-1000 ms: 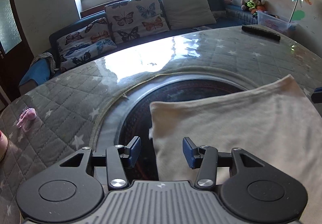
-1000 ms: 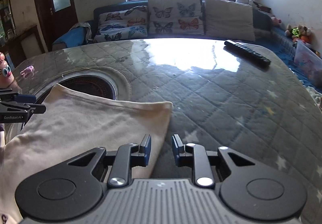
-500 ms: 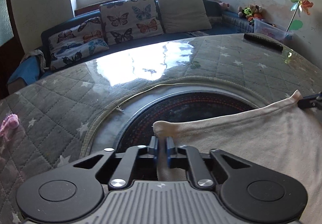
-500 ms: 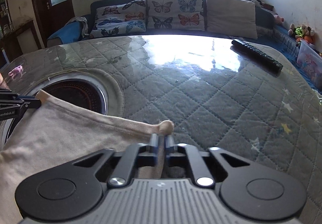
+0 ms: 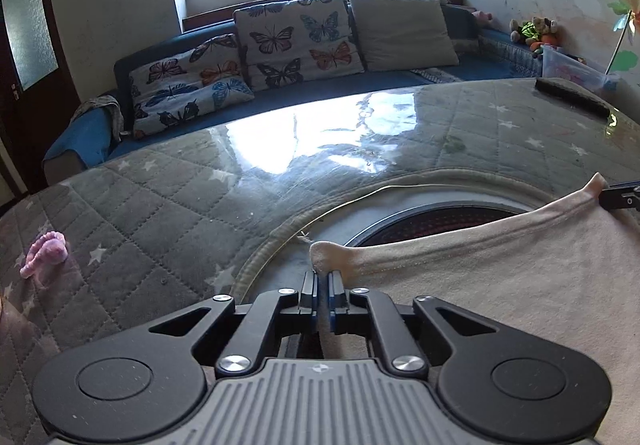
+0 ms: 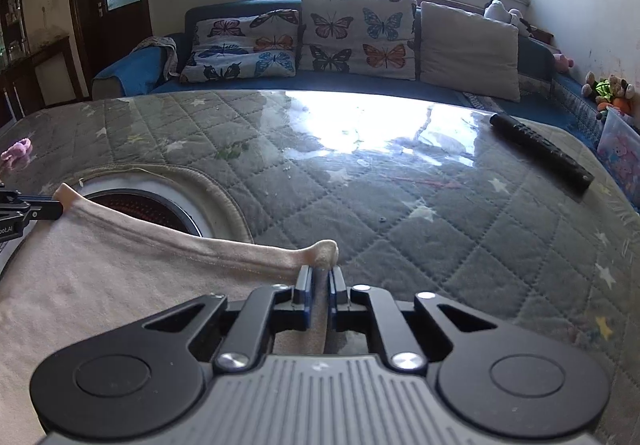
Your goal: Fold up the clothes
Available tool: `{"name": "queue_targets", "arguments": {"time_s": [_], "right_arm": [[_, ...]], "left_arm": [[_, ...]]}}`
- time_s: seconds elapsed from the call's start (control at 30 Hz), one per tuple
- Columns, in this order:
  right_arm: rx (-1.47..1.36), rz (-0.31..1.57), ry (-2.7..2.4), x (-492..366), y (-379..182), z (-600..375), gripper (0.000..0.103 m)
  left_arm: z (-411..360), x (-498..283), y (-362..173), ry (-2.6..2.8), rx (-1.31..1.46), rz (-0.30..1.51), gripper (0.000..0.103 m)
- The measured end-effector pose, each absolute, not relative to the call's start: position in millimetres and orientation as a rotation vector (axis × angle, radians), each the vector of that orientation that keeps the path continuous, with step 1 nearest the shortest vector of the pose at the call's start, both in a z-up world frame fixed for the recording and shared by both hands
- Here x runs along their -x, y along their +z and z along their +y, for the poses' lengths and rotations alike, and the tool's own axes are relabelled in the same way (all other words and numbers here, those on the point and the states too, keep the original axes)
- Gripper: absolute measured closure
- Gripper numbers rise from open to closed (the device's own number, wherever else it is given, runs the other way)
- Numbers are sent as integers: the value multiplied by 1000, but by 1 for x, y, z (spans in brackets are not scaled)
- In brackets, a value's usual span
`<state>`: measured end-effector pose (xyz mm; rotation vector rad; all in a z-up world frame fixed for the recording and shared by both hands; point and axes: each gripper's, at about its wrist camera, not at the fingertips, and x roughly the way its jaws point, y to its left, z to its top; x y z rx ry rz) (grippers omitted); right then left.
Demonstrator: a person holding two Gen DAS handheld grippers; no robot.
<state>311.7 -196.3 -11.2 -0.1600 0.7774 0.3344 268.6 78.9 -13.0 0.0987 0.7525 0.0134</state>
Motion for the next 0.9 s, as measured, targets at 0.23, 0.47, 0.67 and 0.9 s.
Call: {"name": "queue_targets", "arguments": {"time_s": [0.23, 0.47, 0.67, 0.9], "right_arm": [[213, 772, 434, -264, 7, -185, 67], [296, 776, 600, -195, 8, -143, 49], [331, 755, 679, -165, -2, -92, 45], [358, 710, 696, -150, -10, -43, 44]], "left_arm": [[90, -230, 4, 31, -80, 747, 72], [102, -161, 13, 77, -63, 734, 53], [141, -104, 18, 228, 14, 717, 50], [189, -46, 16, 401, 101, 714, 51]]}}
